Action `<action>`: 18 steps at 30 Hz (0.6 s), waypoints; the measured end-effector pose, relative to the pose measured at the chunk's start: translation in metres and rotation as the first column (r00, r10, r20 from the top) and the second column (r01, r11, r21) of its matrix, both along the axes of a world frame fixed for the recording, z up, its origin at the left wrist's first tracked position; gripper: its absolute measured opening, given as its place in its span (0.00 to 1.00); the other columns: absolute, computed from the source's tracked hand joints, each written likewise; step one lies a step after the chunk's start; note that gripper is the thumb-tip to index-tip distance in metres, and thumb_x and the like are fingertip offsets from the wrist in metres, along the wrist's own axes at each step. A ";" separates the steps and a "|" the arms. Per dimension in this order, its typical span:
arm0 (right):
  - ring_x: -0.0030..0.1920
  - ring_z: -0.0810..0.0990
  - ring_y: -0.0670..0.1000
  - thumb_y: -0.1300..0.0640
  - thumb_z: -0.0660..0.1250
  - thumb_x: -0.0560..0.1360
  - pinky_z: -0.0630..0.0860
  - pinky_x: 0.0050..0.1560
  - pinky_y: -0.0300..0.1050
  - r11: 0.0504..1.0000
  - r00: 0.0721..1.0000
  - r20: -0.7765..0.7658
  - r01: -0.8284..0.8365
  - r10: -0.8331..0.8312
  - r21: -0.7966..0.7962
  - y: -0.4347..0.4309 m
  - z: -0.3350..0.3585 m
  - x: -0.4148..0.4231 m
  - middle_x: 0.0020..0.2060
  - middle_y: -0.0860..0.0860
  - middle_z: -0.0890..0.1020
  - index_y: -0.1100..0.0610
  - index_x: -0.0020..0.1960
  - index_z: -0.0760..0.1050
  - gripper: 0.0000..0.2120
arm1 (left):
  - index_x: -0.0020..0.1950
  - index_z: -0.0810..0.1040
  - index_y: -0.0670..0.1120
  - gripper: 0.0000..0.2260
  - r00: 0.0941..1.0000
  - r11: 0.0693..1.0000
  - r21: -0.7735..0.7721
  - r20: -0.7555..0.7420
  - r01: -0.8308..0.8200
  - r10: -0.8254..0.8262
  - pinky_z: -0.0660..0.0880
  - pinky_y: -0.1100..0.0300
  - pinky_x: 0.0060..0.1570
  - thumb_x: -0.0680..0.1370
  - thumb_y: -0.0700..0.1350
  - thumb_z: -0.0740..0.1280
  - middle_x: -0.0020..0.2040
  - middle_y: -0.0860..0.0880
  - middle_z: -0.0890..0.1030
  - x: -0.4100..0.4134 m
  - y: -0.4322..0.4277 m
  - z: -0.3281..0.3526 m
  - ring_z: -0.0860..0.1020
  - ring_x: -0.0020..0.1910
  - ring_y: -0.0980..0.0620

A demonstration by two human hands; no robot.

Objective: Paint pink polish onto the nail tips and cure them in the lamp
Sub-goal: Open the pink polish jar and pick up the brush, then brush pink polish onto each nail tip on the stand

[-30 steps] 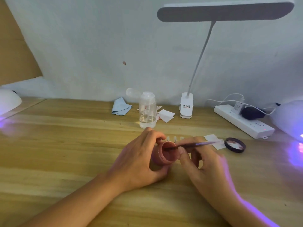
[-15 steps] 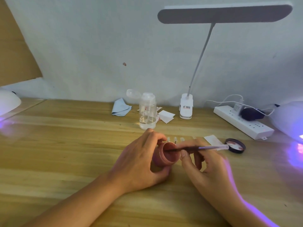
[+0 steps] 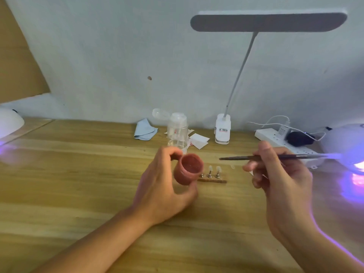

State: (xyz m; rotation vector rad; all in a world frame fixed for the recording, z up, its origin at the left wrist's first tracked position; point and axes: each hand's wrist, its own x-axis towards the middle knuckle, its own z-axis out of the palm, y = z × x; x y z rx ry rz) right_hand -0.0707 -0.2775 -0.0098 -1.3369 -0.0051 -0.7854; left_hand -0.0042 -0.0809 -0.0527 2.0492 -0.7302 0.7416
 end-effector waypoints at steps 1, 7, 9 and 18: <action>0.26 0.70 0.48 0.48 0.69 0.76 0.69 0.26 0.37 1.000 0.999 -0.020 0.024 -0.024 -0.001 -0.002 0.002 0.006 0.30 0.56 0.82 0.53 0.39 0.78 0.11 | 0.59 0.65 0.52 0.26 0.999 0.997 -0.065 -0.015 -0.038 0.037 0.71 0.67 0.54 0.66 0.56 0.71 0.54 0.57 0.75 0.003 0.000 0.000 0.75 0.53 0.59; 0.31 0.80 0.49 0.53 0.63 0.80 0.76 0.30 0.39 0.998 0.990 -0.124 0.067 -0.069 -0.024 -0.003 -0.025 0.035 0.37 0.53 0.86 0.56 0.47 0.76 0.08 | 0.56 0.66 0.51 0.22 0.909 0.897 -0.258 -0.316 -0.359 0.273 0.69 0.54 0.57 0.69 0.51 0.73 0.51 0.57 0.73 0.032 0.012 -0.003 0.74 0.55 0.50; 0.31 0.79 0.46 0.56 0.68 0.77 0.76 0.31 0.39 0.993 0.987 -0.134 0.072 -0.085 -0.096 -0.004 -0.032 0.036 0.36 0.52 0.85 0.54 0.44 0.76 0.04 | 0.56 0.64 0.54 0.22 0.835 0.877 -0.223 -0.469 -0.426 0.286 0.67 0.55 0.54 0.70 0.54 0.73 0.55 0.53 0.75 0.038 0.017 -0.007 0.74 0.55 0.50; 0.28 0.75 0.47 0.61 0.64 0.79 0.75 0.31 0.40 0.983 0.984 -0.174 0.008 -0.040 -0.182 -0.008 -0.035 0.034 0.31 0.56 0.82 0.58 0.46 0.70 0.04 | 0.64 0.65 0.52 0.23 0.830 0.946 -0.023 -0.487 -0.323 0.272 0.72 0.53 0.60 0.74 0.42 0.72 0.56 0.57 0.73 0.039 0.019 -0.010 0.76 0.59 0.51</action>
